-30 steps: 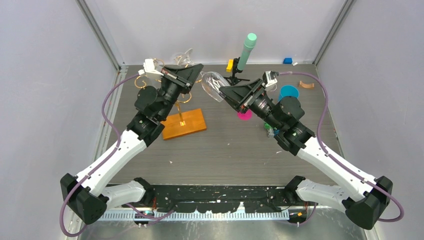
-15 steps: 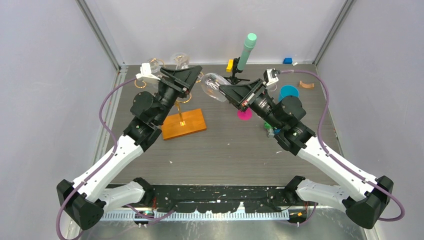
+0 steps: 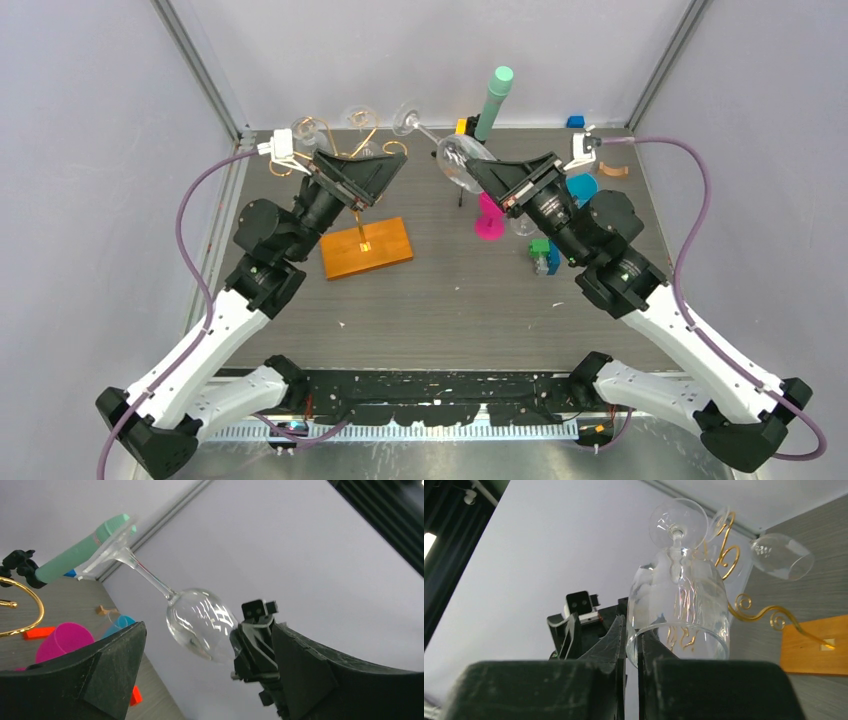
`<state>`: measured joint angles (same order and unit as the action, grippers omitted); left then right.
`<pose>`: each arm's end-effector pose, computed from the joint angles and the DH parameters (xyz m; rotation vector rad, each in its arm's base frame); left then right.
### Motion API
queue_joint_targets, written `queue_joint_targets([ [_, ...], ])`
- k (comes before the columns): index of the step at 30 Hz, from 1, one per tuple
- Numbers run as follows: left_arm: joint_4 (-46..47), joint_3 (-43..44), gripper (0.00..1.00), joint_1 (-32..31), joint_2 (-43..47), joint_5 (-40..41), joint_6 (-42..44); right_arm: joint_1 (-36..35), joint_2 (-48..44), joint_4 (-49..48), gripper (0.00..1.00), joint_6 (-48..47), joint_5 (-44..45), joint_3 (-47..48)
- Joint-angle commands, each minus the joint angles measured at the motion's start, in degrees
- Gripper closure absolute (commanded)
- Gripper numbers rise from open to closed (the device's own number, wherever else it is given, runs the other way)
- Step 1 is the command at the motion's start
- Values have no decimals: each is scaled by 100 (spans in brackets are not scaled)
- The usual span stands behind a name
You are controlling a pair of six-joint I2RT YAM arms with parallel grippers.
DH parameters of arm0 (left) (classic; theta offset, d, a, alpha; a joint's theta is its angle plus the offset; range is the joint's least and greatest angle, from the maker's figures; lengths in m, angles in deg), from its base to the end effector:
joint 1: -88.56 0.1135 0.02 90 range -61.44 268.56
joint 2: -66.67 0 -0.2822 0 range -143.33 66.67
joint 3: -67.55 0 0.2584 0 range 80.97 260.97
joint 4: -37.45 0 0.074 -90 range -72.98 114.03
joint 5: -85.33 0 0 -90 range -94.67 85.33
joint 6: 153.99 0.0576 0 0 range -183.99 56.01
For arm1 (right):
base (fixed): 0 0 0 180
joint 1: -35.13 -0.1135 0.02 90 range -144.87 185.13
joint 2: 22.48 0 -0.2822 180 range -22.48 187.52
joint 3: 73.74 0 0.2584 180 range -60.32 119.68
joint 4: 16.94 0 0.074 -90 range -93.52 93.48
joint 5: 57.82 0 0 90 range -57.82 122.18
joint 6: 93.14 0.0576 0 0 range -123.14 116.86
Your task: Take the wine glass off the wine glass rack
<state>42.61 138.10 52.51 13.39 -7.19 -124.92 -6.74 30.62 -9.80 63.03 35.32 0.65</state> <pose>0.1761 -0.1313 0.4666 -0.2421 1.2990 -1.4974 0.1651 0.1437 0.4651 0.3675 1.4563 1.5347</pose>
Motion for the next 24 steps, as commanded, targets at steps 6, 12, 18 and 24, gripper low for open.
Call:
queue_joint_targets([
  [6, -857, 305, 0, -13, 518, -1202, 2037, 14, -69, 2321, 100, -1850, 1605, 1517],
  [12, -1899, 532, 0, -7, 918, -860, 2949, 26, 482, 4439, 100, -3205, 2216, 2649],
  [18, -2565, 697, 0, -7, 1037, -477, 3430, 21, 620, 6216, 100, -3470, 2013, 3339],
  [24, -2806, 612, 0, -10, 1056, -380, 3664, 21, 780, 7271, 100, -3509, 1076, 3404],
])
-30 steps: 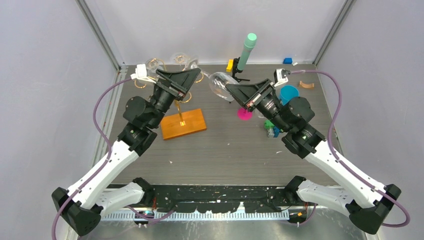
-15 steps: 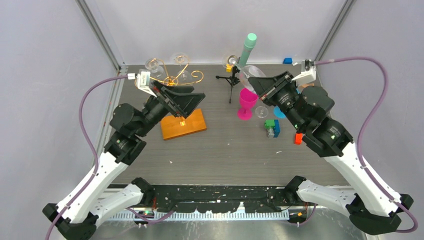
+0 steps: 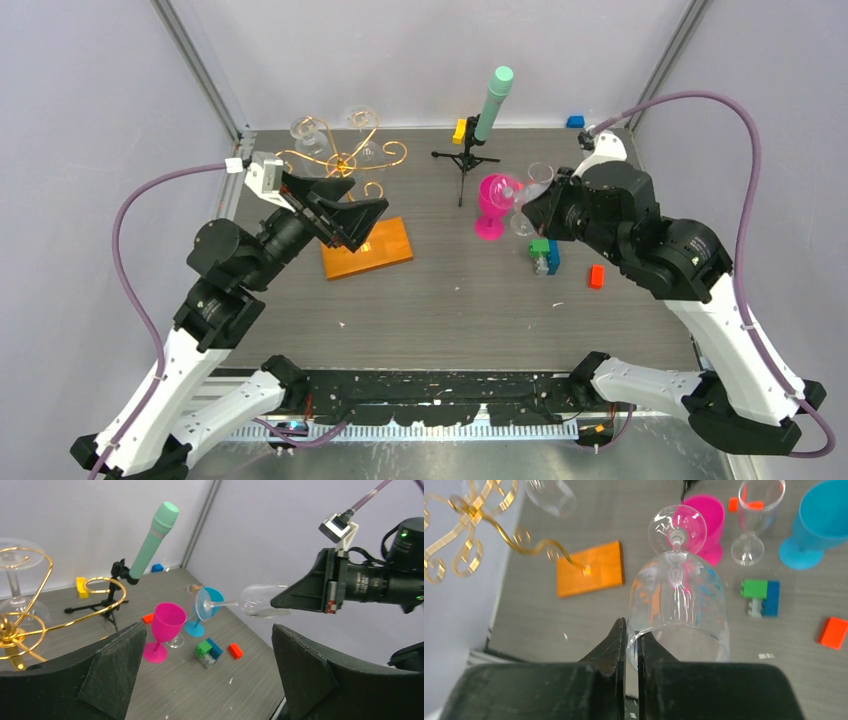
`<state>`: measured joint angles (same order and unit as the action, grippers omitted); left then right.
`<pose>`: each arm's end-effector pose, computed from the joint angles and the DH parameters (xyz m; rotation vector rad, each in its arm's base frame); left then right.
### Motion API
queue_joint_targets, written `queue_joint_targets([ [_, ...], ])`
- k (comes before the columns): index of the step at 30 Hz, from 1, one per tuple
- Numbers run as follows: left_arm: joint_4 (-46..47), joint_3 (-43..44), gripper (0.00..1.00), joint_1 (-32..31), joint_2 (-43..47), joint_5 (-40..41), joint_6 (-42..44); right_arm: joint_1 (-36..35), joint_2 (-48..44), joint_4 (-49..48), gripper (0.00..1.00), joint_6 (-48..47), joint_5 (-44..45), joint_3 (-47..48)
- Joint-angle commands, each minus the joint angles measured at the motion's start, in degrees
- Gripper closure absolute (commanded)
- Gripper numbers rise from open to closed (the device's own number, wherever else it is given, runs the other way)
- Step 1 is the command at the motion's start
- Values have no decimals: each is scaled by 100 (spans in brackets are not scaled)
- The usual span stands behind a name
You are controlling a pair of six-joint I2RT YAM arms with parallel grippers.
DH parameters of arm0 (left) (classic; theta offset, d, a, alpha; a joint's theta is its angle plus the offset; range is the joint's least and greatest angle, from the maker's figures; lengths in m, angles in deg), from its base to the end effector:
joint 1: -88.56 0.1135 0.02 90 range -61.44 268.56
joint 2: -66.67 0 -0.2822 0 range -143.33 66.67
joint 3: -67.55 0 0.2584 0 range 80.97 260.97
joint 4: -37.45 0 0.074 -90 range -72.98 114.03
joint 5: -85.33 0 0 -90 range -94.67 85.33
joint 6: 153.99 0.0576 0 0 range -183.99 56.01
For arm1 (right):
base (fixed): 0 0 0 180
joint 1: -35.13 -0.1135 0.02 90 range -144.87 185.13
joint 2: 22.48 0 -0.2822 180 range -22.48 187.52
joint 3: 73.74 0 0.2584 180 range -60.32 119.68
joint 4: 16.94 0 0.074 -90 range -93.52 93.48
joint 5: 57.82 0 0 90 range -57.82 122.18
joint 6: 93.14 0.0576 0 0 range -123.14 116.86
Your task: Take the wine glass off the wine glass rack
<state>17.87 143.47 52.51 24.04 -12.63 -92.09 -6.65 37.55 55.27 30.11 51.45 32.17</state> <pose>0.1212 -0.0981 0.4775 0.2215 1.3923 -1.0323 0.1424 0.1017 0.4865 0.0623 2.0367 0.4933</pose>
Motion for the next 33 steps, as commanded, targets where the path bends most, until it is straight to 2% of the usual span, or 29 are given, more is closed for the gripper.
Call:
queue_joint_targets([
  [1, -357, 51, 0, -13, 7, 190, 422, 19, 118, 937, 100, -207, -551, 195],
  [9, -274, -311, 0, -7, 193, 529, 771, 314, 643, 1017, 100, -99, -796, -797],
  [14, -498, -304, 0, -13, 179, 734, 891, 1483, 1078, 336, 100, -293, -1935, -1454],
  [19, -563, -419, 0, -10, 227, 932, 909, 2104, 1565, -143, 100, -492, -2597, -1701],
  [24, -592, -455, 0, -9, 216, 1051, 968, 2451, 1934, -195, 100, -520, -2521, -1706],
  [33, -743, -449, 0, -7, 281, 1080, 1200, 3165, 2073, 131, 100, -539, -1775, -1631],
])
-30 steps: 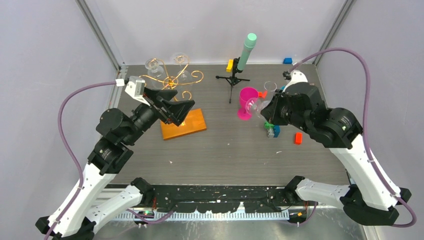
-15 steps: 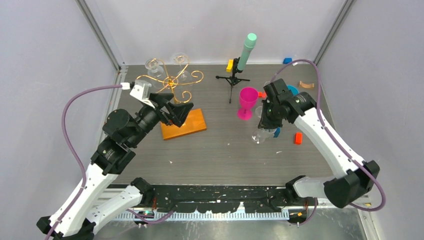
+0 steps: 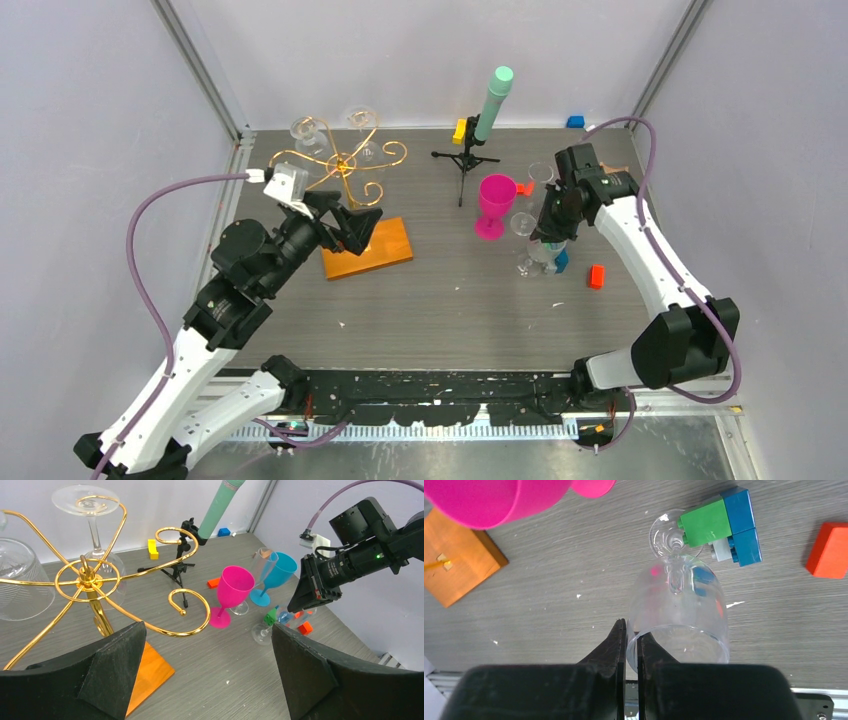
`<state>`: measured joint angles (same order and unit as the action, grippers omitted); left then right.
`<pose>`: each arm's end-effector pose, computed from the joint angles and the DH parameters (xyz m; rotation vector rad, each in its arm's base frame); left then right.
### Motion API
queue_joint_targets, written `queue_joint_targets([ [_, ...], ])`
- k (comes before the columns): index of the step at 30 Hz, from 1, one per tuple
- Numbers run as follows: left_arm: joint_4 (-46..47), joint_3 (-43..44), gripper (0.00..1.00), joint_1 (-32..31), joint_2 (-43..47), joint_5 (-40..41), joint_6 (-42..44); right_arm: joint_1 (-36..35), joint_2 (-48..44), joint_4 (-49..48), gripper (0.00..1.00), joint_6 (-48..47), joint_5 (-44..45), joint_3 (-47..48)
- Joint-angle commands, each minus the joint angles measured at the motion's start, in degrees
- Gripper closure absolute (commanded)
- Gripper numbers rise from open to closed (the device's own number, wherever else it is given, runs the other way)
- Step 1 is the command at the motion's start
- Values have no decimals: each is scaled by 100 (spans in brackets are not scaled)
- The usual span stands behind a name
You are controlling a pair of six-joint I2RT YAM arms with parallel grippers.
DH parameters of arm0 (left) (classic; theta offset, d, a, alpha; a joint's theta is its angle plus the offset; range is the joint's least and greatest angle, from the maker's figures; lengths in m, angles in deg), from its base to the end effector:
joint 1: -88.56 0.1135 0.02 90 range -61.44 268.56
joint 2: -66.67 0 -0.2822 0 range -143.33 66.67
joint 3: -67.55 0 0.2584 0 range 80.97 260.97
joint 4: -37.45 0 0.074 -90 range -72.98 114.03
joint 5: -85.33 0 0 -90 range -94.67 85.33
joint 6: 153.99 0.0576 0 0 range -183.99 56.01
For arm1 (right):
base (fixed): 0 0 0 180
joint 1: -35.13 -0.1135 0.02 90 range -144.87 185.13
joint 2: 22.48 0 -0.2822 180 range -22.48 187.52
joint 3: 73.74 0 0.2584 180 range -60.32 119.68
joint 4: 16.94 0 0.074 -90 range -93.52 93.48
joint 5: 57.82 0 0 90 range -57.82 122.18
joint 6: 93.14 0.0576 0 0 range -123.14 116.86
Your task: Take the wine glass off the wine glass rack
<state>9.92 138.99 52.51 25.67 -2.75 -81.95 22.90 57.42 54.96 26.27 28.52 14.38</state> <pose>0.1315 -0.0933 0.4362 0.2187 1.5492 -0.7240 0.2773 0.0639 0.3104 0.3859 2.6907 0.3071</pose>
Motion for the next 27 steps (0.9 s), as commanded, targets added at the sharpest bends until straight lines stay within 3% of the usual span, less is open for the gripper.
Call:
queue_joint_targets([
  [1, 61, -27, 0, -14, 147, 98, 195, 324, 87, 198, 100, -172, 633, 163],
  [16, -96, -133, 0, -13, 540, 236, 447, 1777, 567, 506, 100, -528, 2017, 733],
  [27, -116, -134, 0, -13, 559, 374, 536, 2318, 1681, 143, 100, -516, 790, 1885],
])
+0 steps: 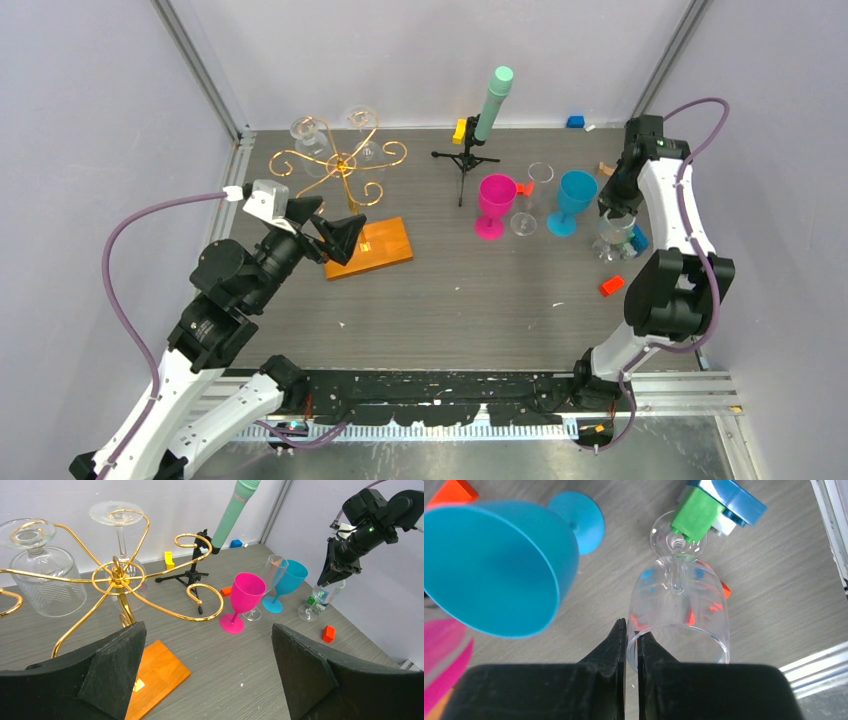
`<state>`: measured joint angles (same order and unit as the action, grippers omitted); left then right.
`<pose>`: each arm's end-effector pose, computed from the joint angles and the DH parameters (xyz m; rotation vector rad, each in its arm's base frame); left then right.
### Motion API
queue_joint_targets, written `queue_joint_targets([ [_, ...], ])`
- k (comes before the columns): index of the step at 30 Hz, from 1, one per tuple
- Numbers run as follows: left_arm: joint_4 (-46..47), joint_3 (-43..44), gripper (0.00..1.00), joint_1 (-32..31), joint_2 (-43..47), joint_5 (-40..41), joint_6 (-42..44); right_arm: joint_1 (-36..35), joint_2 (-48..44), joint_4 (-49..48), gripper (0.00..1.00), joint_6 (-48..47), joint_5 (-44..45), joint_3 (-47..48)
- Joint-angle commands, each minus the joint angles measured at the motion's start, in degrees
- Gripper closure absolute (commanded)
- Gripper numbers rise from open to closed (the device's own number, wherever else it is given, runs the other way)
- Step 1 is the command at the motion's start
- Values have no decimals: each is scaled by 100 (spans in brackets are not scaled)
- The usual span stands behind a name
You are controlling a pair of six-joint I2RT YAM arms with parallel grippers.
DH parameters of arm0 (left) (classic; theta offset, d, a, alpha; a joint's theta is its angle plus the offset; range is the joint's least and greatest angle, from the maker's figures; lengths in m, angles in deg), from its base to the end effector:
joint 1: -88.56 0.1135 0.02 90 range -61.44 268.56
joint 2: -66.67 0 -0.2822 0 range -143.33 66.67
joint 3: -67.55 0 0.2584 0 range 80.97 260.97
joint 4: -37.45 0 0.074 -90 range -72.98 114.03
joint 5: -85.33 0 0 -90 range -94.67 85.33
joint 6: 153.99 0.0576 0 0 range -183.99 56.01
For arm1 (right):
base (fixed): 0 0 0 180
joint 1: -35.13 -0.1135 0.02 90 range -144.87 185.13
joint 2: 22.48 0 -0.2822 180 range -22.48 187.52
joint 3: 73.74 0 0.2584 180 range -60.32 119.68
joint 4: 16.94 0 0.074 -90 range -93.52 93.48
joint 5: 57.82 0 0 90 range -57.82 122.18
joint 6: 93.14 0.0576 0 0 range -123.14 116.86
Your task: Take the wine glass off the wine glass rack
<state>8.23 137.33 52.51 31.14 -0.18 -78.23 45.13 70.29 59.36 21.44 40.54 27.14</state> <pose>0.1117 -0.0757 0.4344 0.2231 1.5010 -0.6496 0.3315 -0.0670 0.3102 0.8522 2.6077 -0.1318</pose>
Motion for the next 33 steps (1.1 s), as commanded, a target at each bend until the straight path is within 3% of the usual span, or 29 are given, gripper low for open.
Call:
queue_joint_targets([
  [1, 44, 34, 0, -12, 19, 136, 174, 122, 476, -304, 100, -20, -444, 695],
  [14, -53, 93, 0, -11, -63, 262, 290, 283, 1526, -188, 98, 63, -760, 1825],
  [25, -64, 128, 0, -9, -130, 256, 298, 409, 1618, -132, 65, 19, -631, 1884],
  [33, -599, 628, 0, -12, -433, 896, 232, 411, 1513, 17, 52, 73, -675, 2459],
])
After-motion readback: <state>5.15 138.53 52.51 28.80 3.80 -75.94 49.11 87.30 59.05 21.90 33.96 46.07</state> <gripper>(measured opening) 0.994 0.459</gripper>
